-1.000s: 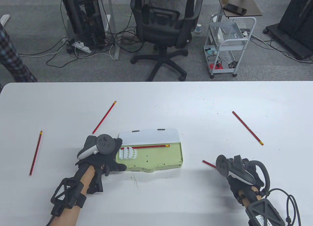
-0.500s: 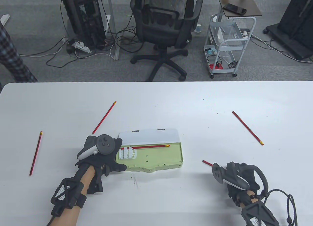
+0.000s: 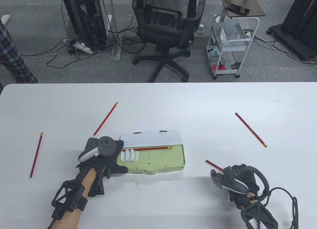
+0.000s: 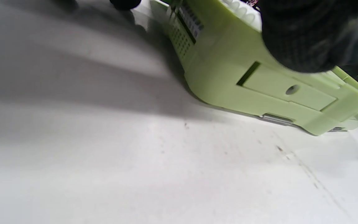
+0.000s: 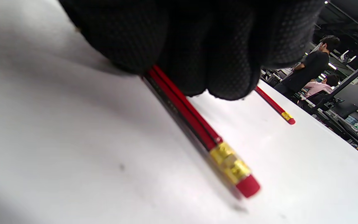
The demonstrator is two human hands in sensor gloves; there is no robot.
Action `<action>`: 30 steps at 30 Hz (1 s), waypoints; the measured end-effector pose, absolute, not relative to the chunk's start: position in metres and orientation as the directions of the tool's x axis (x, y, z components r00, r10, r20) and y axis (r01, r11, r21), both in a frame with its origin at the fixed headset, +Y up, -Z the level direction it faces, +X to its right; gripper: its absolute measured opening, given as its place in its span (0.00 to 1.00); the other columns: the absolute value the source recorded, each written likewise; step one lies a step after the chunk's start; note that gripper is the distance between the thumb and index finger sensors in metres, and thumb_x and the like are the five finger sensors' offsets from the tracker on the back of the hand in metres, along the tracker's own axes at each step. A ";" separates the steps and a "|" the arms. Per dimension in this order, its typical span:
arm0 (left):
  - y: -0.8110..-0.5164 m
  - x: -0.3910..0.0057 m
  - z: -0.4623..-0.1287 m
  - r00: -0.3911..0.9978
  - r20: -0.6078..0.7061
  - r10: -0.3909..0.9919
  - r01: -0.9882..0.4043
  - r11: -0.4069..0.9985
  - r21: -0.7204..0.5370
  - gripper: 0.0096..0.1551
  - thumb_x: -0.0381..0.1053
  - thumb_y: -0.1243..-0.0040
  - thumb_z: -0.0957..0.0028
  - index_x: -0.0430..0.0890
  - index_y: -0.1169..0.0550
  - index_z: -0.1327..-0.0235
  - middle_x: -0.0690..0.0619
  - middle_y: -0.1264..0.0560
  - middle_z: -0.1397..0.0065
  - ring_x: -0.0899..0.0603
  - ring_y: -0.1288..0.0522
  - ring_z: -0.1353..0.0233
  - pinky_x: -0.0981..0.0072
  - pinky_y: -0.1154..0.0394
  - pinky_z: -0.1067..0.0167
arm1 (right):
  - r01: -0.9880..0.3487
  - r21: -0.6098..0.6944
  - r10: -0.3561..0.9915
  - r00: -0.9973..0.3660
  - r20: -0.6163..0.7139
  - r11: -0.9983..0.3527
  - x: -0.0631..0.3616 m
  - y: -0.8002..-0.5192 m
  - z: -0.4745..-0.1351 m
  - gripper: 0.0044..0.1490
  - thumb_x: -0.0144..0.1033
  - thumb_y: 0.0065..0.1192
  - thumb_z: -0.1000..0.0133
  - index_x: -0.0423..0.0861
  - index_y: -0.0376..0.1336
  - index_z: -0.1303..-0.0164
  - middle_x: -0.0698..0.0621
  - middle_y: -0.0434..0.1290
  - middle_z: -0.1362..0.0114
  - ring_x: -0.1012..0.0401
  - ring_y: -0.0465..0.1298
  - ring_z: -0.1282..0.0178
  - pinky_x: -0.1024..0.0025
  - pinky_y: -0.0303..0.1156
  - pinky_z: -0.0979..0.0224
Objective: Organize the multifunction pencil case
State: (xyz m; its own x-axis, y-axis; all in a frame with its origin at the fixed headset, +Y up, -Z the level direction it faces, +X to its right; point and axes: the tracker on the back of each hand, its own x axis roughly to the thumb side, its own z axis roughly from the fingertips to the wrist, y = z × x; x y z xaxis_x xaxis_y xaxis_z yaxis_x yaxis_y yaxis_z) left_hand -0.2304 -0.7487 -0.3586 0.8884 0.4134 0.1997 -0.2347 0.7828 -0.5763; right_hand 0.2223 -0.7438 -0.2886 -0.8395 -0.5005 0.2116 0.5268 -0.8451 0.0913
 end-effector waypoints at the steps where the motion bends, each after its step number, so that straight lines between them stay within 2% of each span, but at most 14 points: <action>1: -0.749 -0.230 -0.359 0.889 0.200 0.413 -0.234 0.783 -0.576 0.72 0.69 0.34 0.62 0.46 0.61 0.19 0.38 0.59 0.12 0.31 0.50 0.13 0.22 0.48 0.28 | 0.529 0.100 -0.501 -0.839 0.213 -0.843 0.223 -0.745 -0.289 0.27 0.36 0.65 0.45 0.38 0.69 0.39 0.39 0.78 0.38 0.44 0.81 0.40 0.46 0.78 0.31; 3: -0.749 -0.230 -0.359 0.889 0.199 0.413 -0.234 0.782 -0.577 0.72 0.69 0.34 0.63 0.46 0.61 0.19 0.38 0.59 0.12 0.31 0.50 0.13 0.22 0.48 0.28 | 0.534 0.124 -0.503 -0.838 0.214 -0.837 0.223 -0.745 -0.292 0.27 0.38 0.63 0.45 0.39 0.68 0.38 0.40 0.77 0.37 0.44 0.80 0.39 0.46 0.77 0.30; 10: -0.749 -0.230 -0.359 0.890 0.199 0.411 -0.232 0.782 -0.578 0.72 0.69 0.34 0.62 0.46 0.61 0.19 0.38 0.59 0.12 0.31 0.50 0.13 0.22 0.48 0.28 | 0.416 0.203 -0.386 -0.907 0.171 -0.886 0.226 -0.741 -0.304 0.27 0.38 0.58 0.42 0.41 0.63 0.35 0.39 0.74 0.35 0.42 0.78 0.37 0.42 0.74 0.30; 14: -0.749 -0.230 -0.359 0.889 0.200 0.412 -0.233 0.783 -0.577 0.72 0.69 0.34 0.62 0.46 0.61 0.19 0.38 0.59 0.12 0.31 0.50 0.13 0.22 0.48 0.28 | 0.374 0.174 -0.346 -0.922 0.172 -0.911 0.213 -0.732 -0.316 0.26 0.37 0.56 0.42 0.42 0.62 0.35 0.39 0.75 0.35 0.42 0.78 0.37 0.41 0.74 0.31; 23: -0.749 -0.230 -0.359 0.890 0.199 0.411 -0.232 0.782 -0.578 0.72 0.69 0.34 0.62 0.46 0.62 0.19 0.38 0.59 0.12 0.31 0.50 0.13 0.22 0.48 0.28 | 0.179 0.058 -0.168 -0.972 0.163 -0.982 0.166 -0.700 -0.347 0.26 0.36 0.57 0.42 0.44 0.61 0.33 0.39 0.72 0.35 0.41 0.76 0.37 0.39 0.71 0.29; 30: -0.749 -0.230 -0.359 0.889 0.201 0.410 -0.232 0.784 -0.575 0.72 0.69 0.34 0.63 0.46 0.61 0.19 0.38 0.59 0.12 0.31 0.50 0.13 0.22 0.48 0.28 | 0.144 0.009 -0.138 -0.964 0.229 -0.990 0.127 -0.684 -0.355 0.27 0.34 0.58 0.43 0.45 0.62 0.32 0.39 0.71 0.33 0.41 0.75 0.36 0.38 0.69 0.28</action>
